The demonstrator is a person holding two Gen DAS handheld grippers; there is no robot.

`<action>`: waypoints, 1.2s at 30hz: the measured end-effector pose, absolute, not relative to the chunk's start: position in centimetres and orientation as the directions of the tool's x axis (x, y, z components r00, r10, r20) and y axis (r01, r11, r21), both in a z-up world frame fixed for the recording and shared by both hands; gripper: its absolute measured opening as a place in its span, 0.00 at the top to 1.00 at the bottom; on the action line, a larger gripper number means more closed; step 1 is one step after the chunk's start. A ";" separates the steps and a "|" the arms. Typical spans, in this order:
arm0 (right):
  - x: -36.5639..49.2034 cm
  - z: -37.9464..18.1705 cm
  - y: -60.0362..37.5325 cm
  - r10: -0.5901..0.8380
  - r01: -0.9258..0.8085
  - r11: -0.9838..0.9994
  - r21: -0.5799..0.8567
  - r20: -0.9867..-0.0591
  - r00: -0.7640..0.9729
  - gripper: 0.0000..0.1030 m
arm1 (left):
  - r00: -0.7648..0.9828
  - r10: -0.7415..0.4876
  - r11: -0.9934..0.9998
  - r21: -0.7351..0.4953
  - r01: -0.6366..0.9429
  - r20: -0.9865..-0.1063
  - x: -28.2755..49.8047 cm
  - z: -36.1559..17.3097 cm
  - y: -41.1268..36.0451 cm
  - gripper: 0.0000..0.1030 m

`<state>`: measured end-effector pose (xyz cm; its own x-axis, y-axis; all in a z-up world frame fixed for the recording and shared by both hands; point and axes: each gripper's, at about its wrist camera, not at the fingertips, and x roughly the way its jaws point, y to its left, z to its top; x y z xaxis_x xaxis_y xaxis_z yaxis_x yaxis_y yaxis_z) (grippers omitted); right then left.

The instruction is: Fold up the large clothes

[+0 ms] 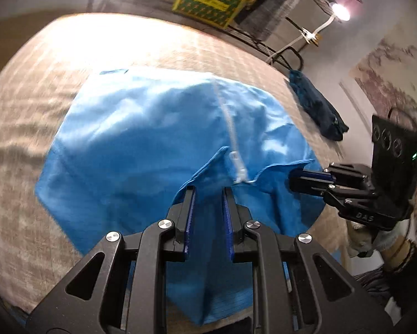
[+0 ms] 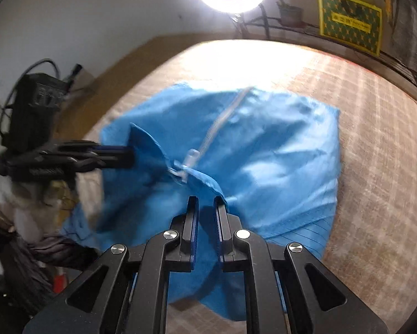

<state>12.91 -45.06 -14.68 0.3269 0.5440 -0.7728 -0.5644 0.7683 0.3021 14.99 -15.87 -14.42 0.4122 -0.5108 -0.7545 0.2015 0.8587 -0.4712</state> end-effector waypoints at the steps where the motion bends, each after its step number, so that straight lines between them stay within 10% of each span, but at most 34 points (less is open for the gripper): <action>1: 13.1 -14.5 -45.2 0.550 -0.559 0.768 0.312 -0.767 0.329 0.90 | 0.412 -0.513 0.857 -0.481 0.188 -0.753 15.0 -14.6 -15.3 0.85; 19: 16.8 -14.9 -37.4 0.632 -0.607 0.695 0.386 -0.731 0.259 0.59 | 0.360 -0.502 0.863 -0.429 0.267 -0.786 11.6 -16.0 -16.2 0.85; 20: 17.2 -15.3 -37.2 0.645 -0.611 0.679 0.407 -0.728 0.232 0.60 | 0.359 -0.497 0.866 -0.420 0.273 -0.790 11.5 -16.0 -16.4 0.85; 22: 18.0 -15.7 -36.9 0.677 -0.605 0.645 0.468 -0.717 0.167 1.00 | 0.357 -0.486 0.869 -0.398 0.293 -0.798 11.3 -16.1 -16.8 0.85; 36: 18.6 -15.5 -38.0 0.669 -0.554 0.680 0.480 -0.716 0.200 0.98 | 0.338 -0.487 0.861 -0.378 0.342 -0.805 9.9 -16.5 -17.0 0.85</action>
